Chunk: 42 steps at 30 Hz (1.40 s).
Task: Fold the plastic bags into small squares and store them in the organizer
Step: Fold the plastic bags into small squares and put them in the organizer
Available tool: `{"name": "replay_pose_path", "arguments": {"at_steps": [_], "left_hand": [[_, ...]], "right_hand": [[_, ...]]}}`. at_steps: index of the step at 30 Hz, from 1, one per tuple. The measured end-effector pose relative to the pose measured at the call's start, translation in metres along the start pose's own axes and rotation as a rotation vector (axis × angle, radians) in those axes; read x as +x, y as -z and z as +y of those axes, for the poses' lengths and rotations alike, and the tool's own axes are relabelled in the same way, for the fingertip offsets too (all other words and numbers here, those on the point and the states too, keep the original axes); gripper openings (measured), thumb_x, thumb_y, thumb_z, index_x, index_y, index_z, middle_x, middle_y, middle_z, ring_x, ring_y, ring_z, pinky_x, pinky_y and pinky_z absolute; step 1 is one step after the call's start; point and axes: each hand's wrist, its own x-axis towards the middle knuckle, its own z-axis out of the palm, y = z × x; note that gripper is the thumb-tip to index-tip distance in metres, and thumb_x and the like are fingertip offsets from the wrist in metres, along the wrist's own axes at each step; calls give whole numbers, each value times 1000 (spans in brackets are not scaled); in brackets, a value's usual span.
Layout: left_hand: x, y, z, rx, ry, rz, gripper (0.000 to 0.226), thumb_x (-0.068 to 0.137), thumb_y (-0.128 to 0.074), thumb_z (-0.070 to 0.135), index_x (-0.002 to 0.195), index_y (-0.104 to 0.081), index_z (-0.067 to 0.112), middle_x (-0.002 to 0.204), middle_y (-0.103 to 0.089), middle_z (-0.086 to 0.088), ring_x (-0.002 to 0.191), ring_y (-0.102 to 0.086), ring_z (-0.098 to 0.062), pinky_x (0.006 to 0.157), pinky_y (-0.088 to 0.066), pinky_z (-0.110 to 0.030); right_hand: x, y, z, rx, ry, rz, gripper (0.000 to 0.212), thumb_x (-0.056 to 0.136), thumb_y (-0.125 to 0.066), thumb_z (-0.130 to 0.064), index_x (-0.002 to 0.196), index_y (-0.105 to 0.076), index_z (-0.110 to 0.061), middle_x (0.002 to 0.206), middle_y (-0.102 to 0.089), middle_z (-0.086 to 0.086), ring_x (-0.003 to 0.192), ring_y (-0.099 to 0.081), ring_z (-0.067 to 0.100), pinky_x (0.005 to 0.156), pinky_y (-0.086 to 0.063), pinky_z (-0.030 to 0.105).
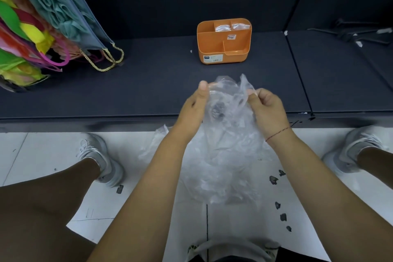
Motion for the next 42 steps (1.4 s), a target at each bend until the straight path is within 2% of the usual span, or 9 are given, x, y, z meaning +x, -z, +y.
{"name": "replay_pose_path", "arguments": {"at_steps": [6,11,13,15,20,24,28,36,42], "left_hand": [[0,5,-15,10,65,-190,87,72,-58,81,145,-41,37,148,-47,10,137,-43,-12,114,-34,-42],[-1,-2,-7,-128,-15,151,17,90,-71,26,102,-72,15,86,-73,12,82,-67,3,76,-50,-13],[0,3,-11,-137,-36,201,7,90,-70,24,93,-72,18,76,-65,10,71,-62,4,69,-48,-10],[0,6,-11,-118,-51,182,6,91,-70,24,88,-72,19,68,-54,8,64,-53,1,67,-46,-11],[-4,6,-2,-122,-64,22,7,91,-68,19,93,-72,13,62,-61,18,64,-55,3,69,-47,-15],[-7,10,0,-130,-30,3,13,89,-71,22,97,-74,12,78,-73,11,78,-67,-5,76,-53,-21],[0,26,-11,-144,28,174,10,89,-71,28,93,-75,19,98,-73,12,95,-66,0,81,-49,-13],[6,43,-35,-334,89,212,18,94,-65,31,91,-67,14,101,-71,-5,101,-65,-21,106,-46,-43],[7,51,-50,-284,210,243,21,90,-69,35,91,-68,15,107,-71,-5,107,-65,-25,104,-47,-42]], "right_hand": [[3,0,7,25,-126,273,48,96,-53,-32,59,-25,-20,56,-25,-5,49,-22,8,42,-23,17],[11,8,18,-241,-247,202,33,93,-51,-18,62,-39,-13,60,-34,-2,54,-33,14,47,-26,21],[14,16,20,-423,-208,219,5,90,-54,-13,88,-59,-12,82,-50,0,75,-50,19,61,-40,23],[14,23,16,-429,-56,273,29,89,-58,-11,118,-58,-16,119,-49,5,109,-50,23,92,-44,33],[13,18,-21,-498,317,-185,54,88,-64,-43,137,-48,-30,147,-34,-11,143,-16,9,117,-11,34],[16,22,-13,-524,243,-289,33,80,-70,-46,82,-64,-14,106,-63,-6,110,-52,9,116,-8,39],[16,41,-8,-236,40,-227,37,81,-74,-35,73,-56,-3,63,-52,9,57,-44,16,62,-42,26],[12,44,4,-230,-168,-504,23,89,-66,-33,75,-58,-17,67,-54,-20,65,-54,-9,62,-40,9],[18,39,17,264,-258,-129,16,94,-60,-14,77,-59,-14,60,-62,-9,56,-59,5,54,-48,18]]}}
